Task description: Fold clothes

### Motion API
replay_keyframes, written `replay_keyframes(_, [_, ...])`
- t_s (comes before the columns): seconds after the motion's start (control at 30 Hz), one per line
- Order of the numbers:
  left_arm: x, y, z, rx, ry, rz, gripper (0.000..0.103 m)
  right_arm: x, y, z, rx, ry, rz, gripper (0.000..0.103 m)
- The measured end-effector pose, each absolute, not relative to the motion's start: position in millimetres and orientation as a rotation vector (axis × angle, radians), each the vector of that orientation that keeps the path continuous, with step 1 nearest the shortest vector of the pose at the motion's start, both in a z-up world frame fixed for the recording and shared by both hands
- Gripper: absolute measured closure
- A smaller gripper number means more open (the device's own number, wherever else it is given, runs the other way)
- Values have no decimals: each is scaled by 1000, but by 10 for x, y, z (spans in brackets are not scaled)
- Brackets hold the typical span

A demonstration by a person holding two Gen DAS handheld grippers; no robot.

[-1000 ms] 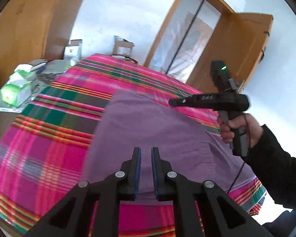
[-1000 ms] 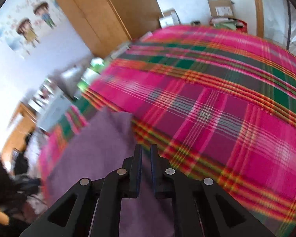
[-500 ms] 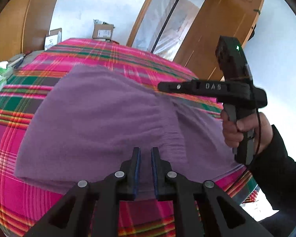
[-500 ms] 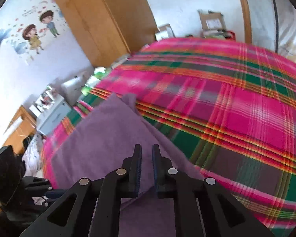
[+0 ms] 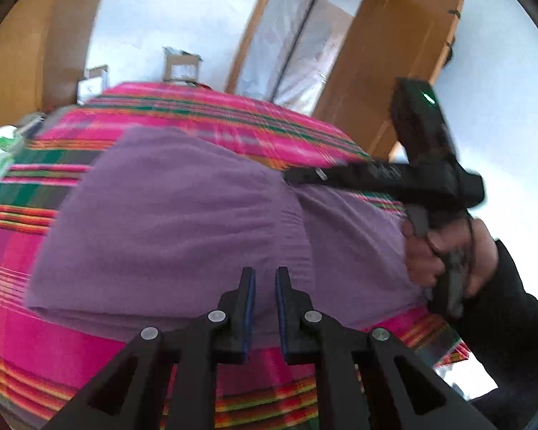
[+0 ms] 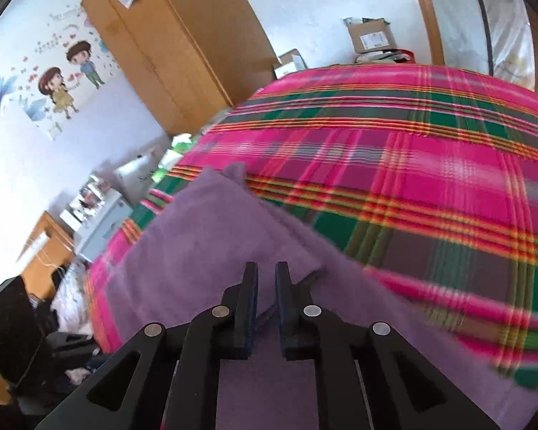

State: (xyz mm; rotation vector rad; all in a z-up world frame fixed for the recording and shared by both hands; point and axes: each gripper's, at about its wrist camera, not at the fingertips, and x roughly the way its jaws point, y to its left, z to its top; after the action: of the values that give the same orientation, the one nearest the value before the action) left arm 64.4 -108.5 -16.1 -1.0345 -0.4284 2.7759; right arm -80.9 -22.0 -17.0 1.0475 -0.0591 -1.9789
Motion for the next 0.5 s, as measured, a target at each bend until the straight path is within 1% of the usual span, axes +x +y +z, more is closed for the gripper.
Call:
replay_keyframes(0.1, [624,-1267,-203,-1079,-471,2823,92,-593,-330,-154,1003,-26,-1938,92])
replay_keyframes(0.2, [654,-1383,-315,-1142,-507,2825,92,-480,-450,-275,1013,59,-1927,92])
replay_keyframes(0.33, [736,-1357,-358,-1116,-500,2825,92,-461,-420,-319,1023,68,-1916,92])
replay_keyframes(0.43, [714,-1390,-315,-1117,-511,2820,92,-477,-408,-246,1029,81,-1915,93])
replay_keyframes(0.5, [711,-1427,-249,-1092,-488,2855,92,-515,-419,-176,1016,65,-1930,92])
